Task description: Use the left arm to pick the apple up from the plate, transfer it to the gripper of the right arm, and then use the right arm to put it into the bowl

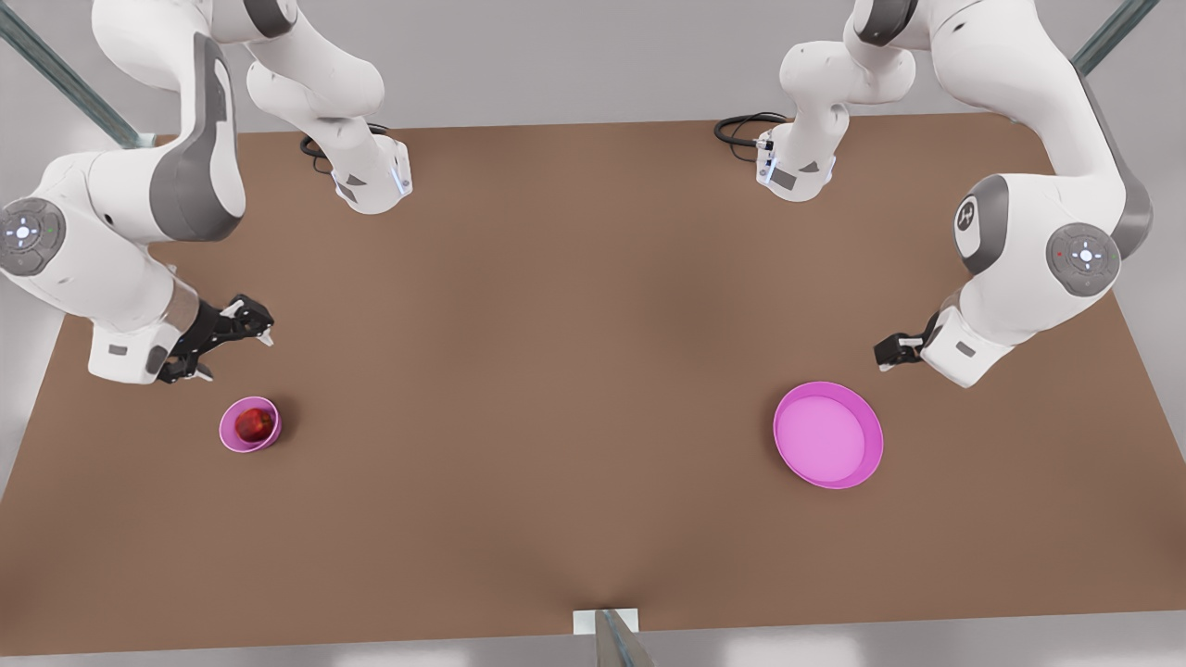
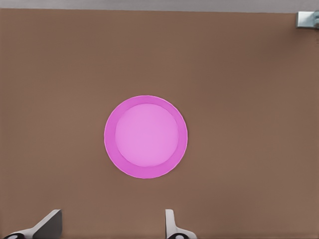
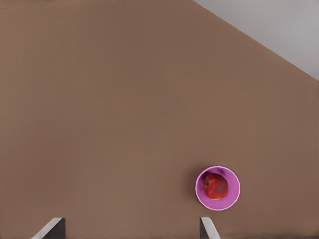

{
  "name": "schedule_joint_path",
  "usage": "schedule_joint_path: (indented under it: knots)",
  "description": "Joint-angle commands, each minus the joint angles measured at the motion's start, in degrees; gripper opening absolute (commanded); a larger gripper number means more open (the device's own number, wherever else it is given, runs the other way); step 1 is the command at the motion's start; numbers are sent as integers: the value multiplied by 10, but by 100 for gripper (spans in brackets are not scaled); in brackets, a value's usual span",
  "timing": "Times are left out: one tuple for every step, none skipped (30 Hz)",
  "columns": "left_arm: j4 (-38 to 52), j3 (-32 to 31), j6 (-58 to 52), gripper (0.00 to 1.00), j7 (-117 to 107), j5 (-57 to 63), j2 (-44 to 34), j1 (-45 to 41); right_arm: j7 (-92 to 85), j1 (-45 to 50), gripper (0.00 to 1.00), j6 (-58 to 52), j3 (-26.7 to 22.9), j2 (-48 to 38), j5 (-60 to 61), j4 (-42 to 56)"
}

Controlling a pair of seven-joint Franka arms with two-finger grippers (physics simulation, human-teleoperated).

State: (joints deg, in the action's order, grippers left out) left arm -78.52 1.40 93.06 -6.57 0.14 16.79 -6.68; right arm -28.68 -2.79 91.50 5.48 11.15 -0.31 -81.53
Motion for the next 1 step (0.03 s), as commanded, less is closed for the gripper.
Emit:
schedule_joint_path:
  knots:
    - [0, 0, -3, 100, 27, 0, -1, 0, 302, -3, 100, 38, 0, 6, -5, -1]
